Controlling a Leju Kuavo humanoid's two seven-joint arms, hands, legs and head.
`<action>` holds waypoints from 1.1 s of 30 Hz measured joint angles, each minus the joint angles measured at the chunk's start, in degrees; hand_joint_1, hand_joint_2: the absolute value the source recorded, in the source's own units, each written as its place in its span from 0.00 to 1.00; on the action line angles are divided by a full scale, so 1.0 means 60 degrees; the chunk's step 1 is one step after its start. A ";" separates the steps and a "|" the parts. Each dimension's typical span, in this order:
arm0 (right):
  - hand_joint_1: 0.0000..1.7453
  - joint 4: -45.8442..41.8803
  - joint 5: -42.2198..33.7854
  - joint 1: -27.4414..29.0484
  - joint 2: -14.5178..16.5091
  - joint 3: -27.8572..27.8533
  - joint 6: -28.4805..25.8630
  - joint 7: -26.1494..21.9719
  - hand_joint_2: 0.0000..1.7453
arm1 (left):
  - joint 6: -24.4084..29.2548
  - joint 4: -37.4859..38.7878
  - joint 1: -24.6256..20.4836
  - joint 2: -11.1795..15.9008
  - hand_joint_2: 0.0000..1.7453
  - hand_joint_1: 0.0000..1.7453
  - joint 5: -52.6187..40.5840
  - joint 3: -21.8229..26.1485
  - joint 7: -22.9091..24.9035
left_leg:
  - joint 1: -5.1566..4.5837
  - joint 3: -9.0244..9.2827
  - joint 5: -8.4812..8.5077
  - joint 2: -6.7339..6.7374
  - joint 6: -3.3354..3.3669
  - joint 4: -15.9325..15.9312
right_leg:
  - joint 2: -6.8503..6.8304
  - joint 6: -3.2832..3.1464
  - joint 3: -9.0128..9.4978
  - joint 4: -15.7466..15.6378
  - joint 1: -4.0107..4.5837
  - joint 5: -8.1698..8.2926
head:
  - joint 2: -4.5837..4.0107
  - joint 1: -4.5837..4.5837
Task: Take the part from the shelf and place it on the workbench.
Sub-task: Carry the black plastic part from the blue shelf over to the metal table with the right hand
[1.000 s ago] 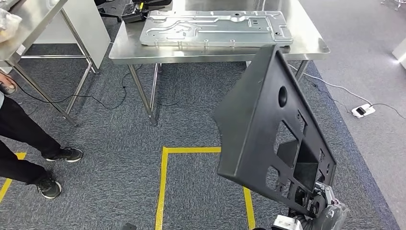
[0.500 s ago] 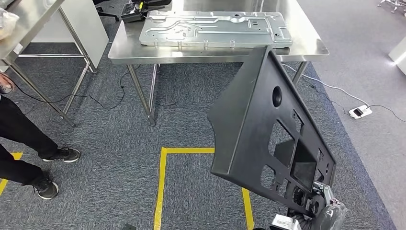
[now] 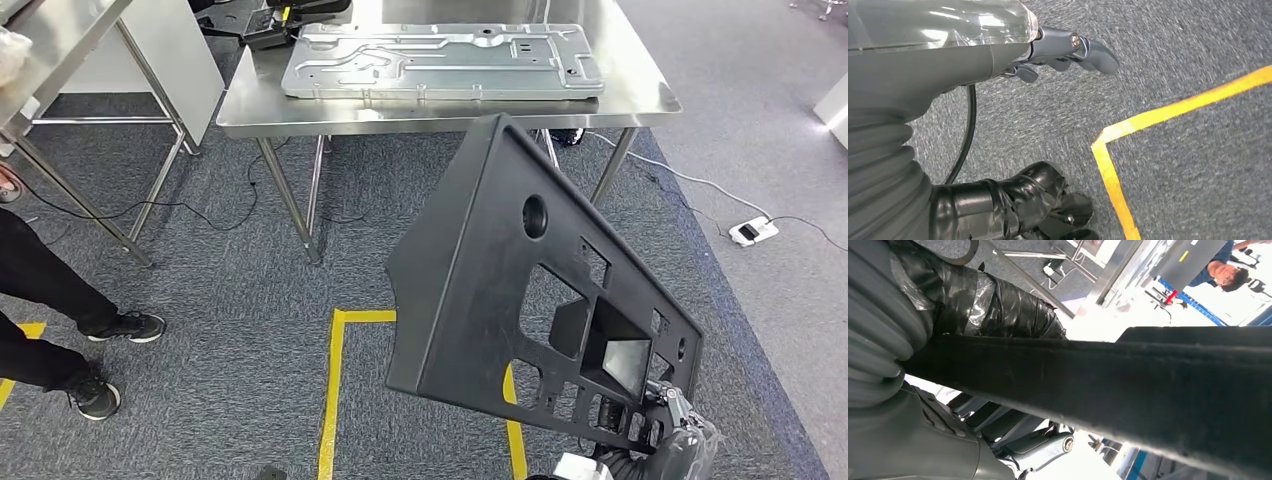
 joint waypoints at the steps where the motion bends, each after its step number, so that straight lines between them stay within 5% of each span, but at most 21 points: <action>1: 1.00 -0.0002 0.0001 -0.0001 0.0004 0.0000 0.0000 -0.0008 1.00 | 0.0001 0.0000 -0.0004 0.0000 1.00 0.00 0.0004 -0.0001 -0.0005 | 0.0014 -0.0090 -0.0150 -0.0003 -0.0039 0.0219 | -0.0004 -0.0071 0.0022 -0.0031 -0.0018 0.0005 | 0.0000 -0.0001; 4: 1.00 -0.0001 0.0016 0.0000 0.0027 -0.0002 0.0000 -0.0034 1.00 | 0.0069 0.0000 0.0006 0.0000 1.00 0.00 0.0032 -0.0003 0.0001 | 0.0028 -0.0872 -0.0956 -0.0012 -0.0104 0.1847 | -0.0023 -0.0201 0.0052 -0.0054 -0.0004 -0.0011 | -0.0001 -0.0006; 6: 1.00 0.0005 0.0042 0.0011 0.0046 -0.0006 0.0000 -0.0039 1.00 | 0.0241 0.0000 0.0027 0.0000 1.00 0.00 0.0078 -0.0003 0.0021 | 0.0029 -0.1327 -0.1114 -0.0011 -0.0107 0.2648 | -0.0019 -0.0230 0.0061 -0.0037 0.0033 -0.0034 | 0.0000 -0.0006; 8: 1.00 0.0006 0.0075 0.0030 0.0055 -0.0013 0.0000 -0.0050 1.00 | 0.0427 0.0000 0.0031 0.0000 1.00 0.00 0.0118 -0.0003 0.0037 | 0.0025 -0.1119 -0.0564 -0.0010 -0.0050 0.2061 | -0.0012 -0.0229 0.0113 -0.0022 0.0064 -0.0073 | 0.0001 -0.0006; 10: 1.00 0.0004 0.0108 0.0041 0.0063 -0.0017 0.0000 -0.0067 1.00 | 0.0524 0.0000 0.0018 0.0000 1.00 0.00 0.0126 -0.0003 0.0050 | -0.0006 -0.0540 0.0046 -0.0004 0.0053 0.0753 | -0.0014 -0.0184 0.0187 -0.0015 0.0095 -0.0123 | 0.0001 -0.0003; 12: 1.00 0.0004 0.0132 0.0042 0.0076 -0.0020 0.0000 -0.0078 1.00 | 0.0563 0.0000 -0.0002 -0.0001 1.00 0.00 0.0126 -0.0003 0.0055 | -0.0059 -0.0255 0.0212 -0.0006 0.0131 0.0113 | -0.0026 -0.0101 0.0205 -0.0009 0.0114 -0.0149 | 0.0002 -0.0004; 16: 1.00 -0.0009 0.0181 0.0052 0.0085 -0.0025 0.0000 -0.0089 1.00 | 0.0627 0.0000 0.0002 -0.0012 1.00 0.00 0.0117 0.0001 0.0067 | -0.0026 -0.0220 0.0297 -0.0047 0.0290 -0.0041 | -0.0044 0.0096 0.0158 0.0118 0.0107 -0.0278 | 0.0002 -0.0003; 20: 1.00 -0.0019 0.0202 0.0070 0.0081 -0.0053 0.0000 -0.0107 1.00 | 0.0650 0.0000 -0.0008 -0.0028 1.00 0.00 0.0099 0.0001 0.0069 | 0.0001 -0.0212 0.0336 -0.0074 0.0417 -0.0096 | -0.0031 0.0228 -0.0835 0.2200 0.0058 -0.1341 | 0.0001 0.0000; 21: 1.00 -0.0018 0.0202 0.0077 0.0081 -0.0062 0.0000 -0.0107 1.00 | 0.0650 0.0000 -0.0005 -0.0029 1.00 0.00 0.0098 0.0001 0.0070 | -0.0001 -0.0213 0.0331 -0.0097 0.0416 -0.0087 | -0.0032 0.0248 -0.1017 0.2529 0.0041 -0.1383 | 0.0001 0.0000; 23: 1.00 -0.0018 0.0202 0.0080 0.0081 -0.0072 0.0000 -0.0107 1.00 | 0.0650 0.0000 -0.0007 -0.0033 1.00 0.00 0.0097 0.0001 0.0071 | 0.0002 -0.0199 0.0312 -0.0173 0.0397 -0.0062 | -0.0025 0.0257 -0.0865 0.2133 0.0009 -0.0931 | 0.0002 0.0001; 26: 1.00 -0.0018 0.0206 0.0079 0.0081 -0.0074 0.0000 -0.0109 1.00 | 0.0650 0.0000 -0.0018 -0.0045 1.00 0.00 0.0097 0.0001 0.0070 | -0.0023 -0.0193 0.0252 -0.0316 0.0304 0.0010 | 0.0125 0.0196 -0.0042 0.0377 -0.0004 -0.0135 | 0.0001 0.0000; 30: 1.00 -0.0018 0.0244 0.0084 0.0082 -0.0076 0.0000 -0.0107 1.00 | 0.0647 0.0000 -0.0006 -0.0047 1.00 0.00 0.0100 0.0003 0.0074 | -0.0022 -0.0229 0.0221 -0.0389 0.0094 0.0024 | 0.0116 0.0027 0.0105 -0.0036 0.0020 -0.0063 | 0.0002 -0.0004; 33: 1.00 -0.0018 0.0279 0.0084 0.0089 -0.0077 0.0000 -0.0107 1.00 | 0.0646 0.0000 -0.0019 -0.0047 1.00 0.00 0.0103 0.0005 0.0075 | 0.0006 -0.0637 -0.0359 -0.0275 -0.0025 0.0942 | -0.0022 -0.0155 0.0150 -0.0135 -0.0023 -0.0023 | 0.0001 -0.0012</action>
